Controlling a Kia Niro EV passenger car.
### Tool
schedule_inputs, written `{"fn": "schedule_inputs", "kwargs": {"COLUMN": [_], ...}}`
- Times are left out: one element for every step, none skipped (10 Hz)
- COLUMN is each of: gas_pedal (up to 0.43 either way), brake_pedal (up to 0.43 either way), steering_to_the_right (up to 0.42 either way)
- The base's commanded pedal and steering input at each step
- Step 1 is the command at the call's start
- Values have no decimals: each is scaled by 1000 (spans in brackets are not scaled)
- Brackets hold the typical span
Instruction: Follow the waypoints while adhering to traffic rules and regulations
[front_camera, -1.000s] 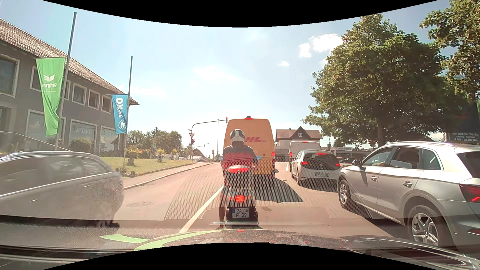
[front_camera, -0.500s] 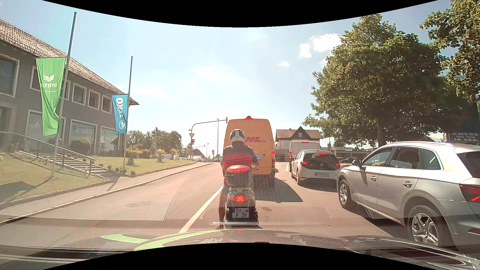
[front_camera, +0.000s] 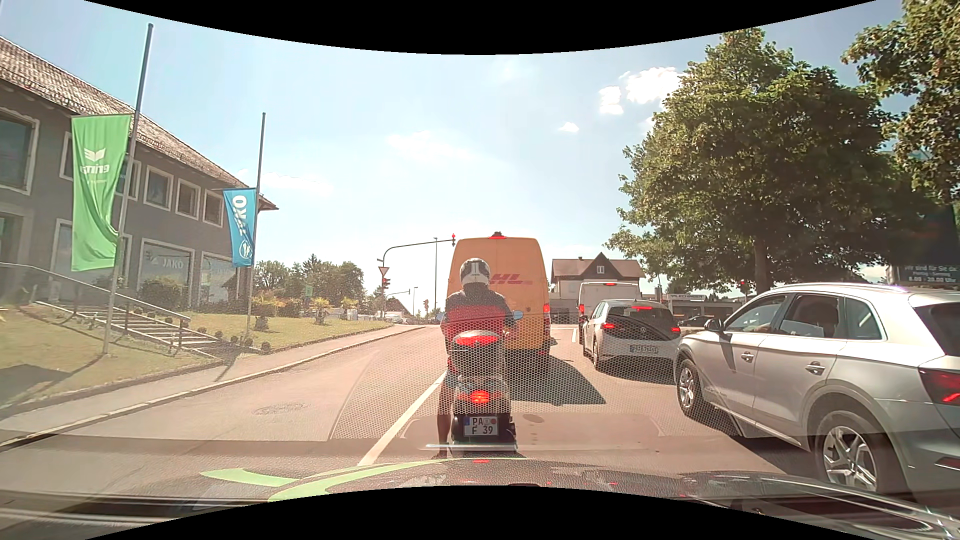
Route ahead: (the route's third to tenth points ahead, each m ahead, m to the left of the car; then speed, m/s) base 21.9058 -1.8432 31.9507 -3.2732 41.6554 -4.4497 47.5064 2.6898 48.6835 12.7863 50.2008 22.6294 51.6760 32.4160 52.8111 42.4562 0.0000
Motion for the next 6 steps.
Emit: {"fn": "schedule_inputs", "kwargs": {"gas_pedal": [0,0,0,0,0,0], "brake_pedal": [250,250,250,250,250,250], "steering_to_the_right": [20,20,20,20,20,20]}}
